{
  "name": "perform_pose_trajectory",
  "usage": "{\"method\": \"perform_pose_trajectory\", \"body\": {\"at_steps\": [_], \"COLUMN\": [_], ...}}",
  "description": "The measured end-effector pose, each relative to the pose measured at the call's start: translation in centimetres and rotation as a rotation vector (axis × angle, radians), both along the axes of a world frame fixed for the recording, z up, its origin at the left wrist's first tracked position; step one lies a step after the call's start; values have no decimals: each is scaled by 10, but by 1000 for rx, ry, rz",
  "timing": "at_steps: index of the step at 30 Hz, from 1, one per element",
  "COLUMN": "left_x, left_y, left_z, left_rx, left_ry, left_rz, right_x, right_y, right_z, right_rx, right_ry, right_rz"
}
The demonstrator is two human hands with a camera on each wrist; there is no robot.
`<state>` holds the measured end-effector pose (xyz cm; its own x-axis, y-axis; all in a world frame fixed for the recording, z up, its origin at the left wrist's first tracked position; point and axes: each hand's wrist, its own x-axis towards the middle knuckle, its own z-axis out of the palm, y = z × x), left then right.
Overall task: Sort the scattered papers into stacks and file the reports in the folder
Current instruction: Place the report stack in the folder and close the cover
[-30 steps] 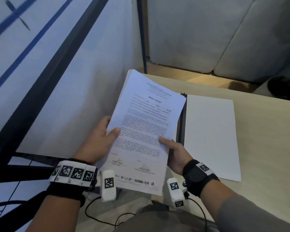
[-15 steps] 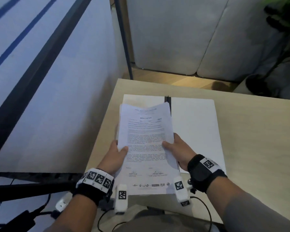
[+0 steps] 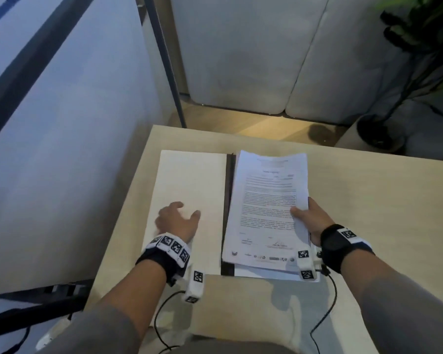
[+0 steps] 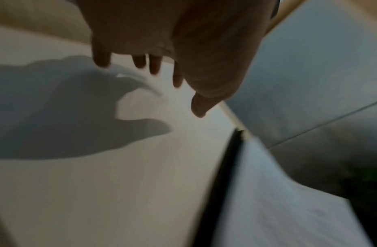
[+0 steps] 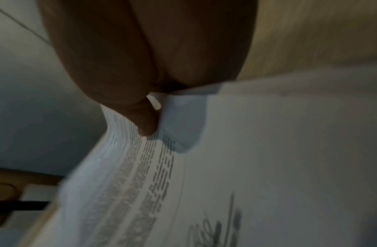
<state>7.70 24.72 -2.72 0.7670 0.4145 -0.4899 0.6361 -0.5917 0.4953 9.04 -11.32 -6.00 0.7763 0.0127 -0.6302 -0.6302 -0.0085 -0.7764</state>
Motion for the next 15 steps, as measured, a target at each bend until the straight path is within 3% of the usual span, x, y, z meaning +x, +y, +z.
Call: {"method": "perform_pose_trajectory", "body": {"at_steps": [2,5,10,13,15], "left_x": [-5,-7,-1,-3,-6], "left_y": [19,44,62,61,53], "left_z": [-12,-19,-26,-29,-27], "left_rx": [196,291,233,126,63], "left_ry": [129,240,296,239,259], "left_rz": [68,52,42,76,-2], "right_x": [8,10,-9,-32,-48], "right_y": [-17,-31,-29,-43,-58], "right_z": [-36,-63,-23,-5,-2], "right_rx": [-70,-56,-56,-45,-39], "right_ry": [22,52,82,109,105], "right_rz": [26,29,41,49,29]}}
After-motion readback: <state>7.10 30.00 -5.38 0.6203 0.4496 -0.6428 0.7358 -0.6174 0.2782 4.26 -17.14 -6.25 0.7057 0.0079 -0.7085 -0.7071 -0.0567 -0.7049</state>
